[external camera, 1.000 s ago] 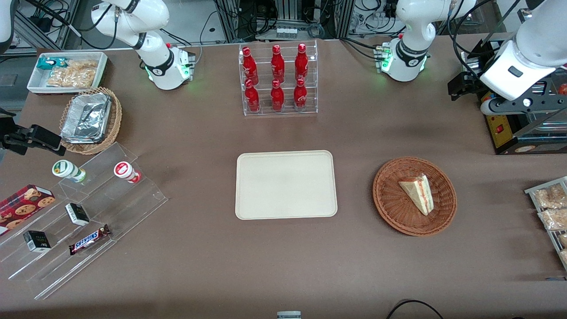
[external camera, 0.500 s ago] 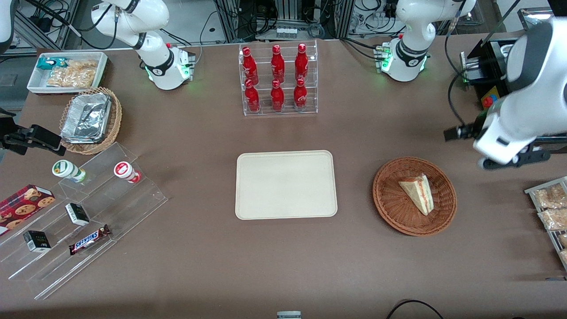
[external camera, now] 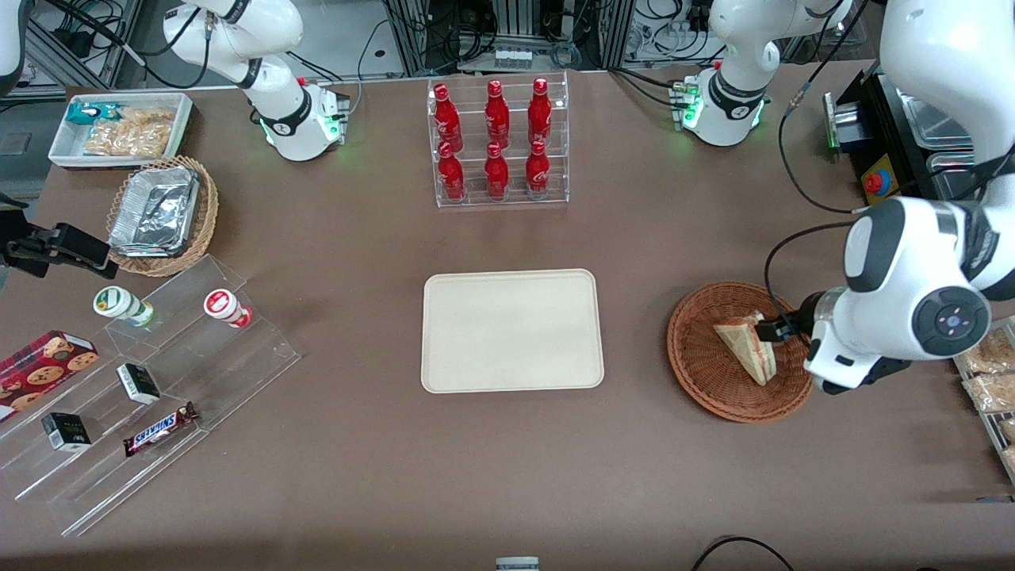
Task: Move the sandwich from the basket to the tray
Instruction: 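Move the left gripper over the wrapped sandwich in the wicker basket, then lower the left gripper and close it on the upright sandwich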
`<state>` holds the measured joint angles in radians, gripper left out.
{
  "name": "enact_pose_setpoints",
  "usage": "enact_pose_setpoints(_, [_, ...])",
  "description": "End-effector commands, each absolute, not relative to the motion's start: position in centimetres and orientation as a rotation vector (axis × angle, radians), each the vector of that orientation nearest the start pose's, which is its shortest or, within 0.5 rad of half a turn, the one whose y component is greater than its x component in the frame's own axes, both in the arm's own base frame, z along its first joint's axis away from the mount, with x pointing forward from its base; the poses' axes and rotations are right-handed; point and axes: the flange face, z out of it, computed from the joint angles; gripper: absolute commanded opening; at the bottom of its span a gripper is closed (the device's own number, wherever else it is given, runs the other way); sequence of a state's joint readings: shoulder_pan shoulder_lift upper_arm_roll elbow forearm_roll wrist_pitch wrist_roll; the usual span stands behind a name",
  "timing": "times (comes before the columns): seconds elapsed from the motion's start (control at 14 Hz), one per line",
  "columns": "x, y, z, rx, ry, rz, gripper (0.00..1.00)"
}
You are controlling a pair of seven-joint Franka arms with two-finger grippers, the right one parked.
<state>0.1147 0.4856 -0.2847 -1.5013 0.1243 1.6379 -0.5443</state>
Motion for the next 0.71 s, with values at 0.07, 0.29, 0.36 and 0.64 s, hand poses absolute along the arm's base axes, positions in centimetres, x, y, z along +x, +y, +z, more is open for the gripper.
enact_pose_setpoints(0.07, [66.6,-7.3,32.4,-2.976,-0.595,0.454,1.0])
enact_pose_setpoints(0.29, [66.4,-6.3,28.5,-2.973,-0.62,0.502,1.0])
enact_pose_setpoints(0.36, [66.0,-5.3,27.3,-2.974,-0.646,0.503,1.0])
enact_pose_setpoints(0.64, [64.1,-4.0,24.7,-2.982,-0.715,0.567,1.0])
